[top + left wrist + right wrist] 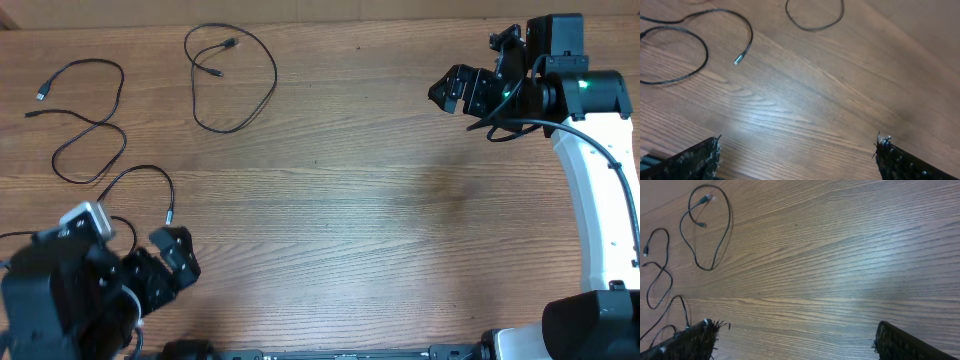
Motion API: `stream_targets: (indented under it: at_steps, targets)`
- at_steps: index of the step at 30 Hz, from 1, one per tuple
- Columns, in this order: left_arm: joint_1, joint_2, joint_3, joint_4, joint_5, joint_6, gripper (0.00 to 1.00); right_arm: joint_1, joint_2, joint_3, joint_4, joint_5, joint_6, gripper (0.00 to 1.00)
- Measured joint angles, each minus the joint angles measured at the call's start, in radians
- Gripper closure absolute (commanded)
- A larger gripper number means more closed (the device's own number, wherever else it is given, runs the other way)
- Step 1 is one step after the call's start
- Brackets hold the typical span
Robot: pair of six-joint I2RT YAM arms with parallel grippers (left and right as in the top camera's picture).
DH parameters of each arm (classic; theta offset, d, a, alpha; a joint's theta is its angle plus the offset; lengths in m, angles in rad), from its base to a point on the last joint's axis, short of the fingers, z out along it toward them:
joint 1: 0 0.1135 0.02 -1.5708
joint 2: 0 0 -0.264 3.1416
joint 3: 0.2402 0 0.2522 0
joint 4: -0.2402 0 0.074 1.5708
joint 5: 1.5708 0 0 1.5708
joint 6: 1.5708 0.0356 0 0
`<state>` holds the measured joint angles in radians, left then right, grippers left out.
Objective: Untangle cables
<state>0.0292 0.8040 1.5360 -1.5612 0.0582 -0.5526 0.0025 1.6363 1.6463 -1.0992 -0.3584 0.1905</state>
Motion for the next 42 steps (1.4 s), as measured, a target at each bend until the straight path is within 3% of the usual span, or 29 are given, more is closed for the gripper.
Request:
stream_targets:
  at_steps: [22,32,42]
  targets:
    - [-0.002,-0.385,0.000,-0.016,-0.003,-0.002,0.01,0.000,0.000,0.000,0.000,0.000,0.000,0.00]
    - [-0.017,-0.542,-0.004,-0.111,-0.027,0.002,0.01,0.000,0.000,0.000,0.000,0.000,0.000,0.00]
    - [-0.017,-0.758,-0.183,-0.070,-0.049,0.002,0.00,0.000,0.000,0.000,0.000,0.000,0.000,0.00]
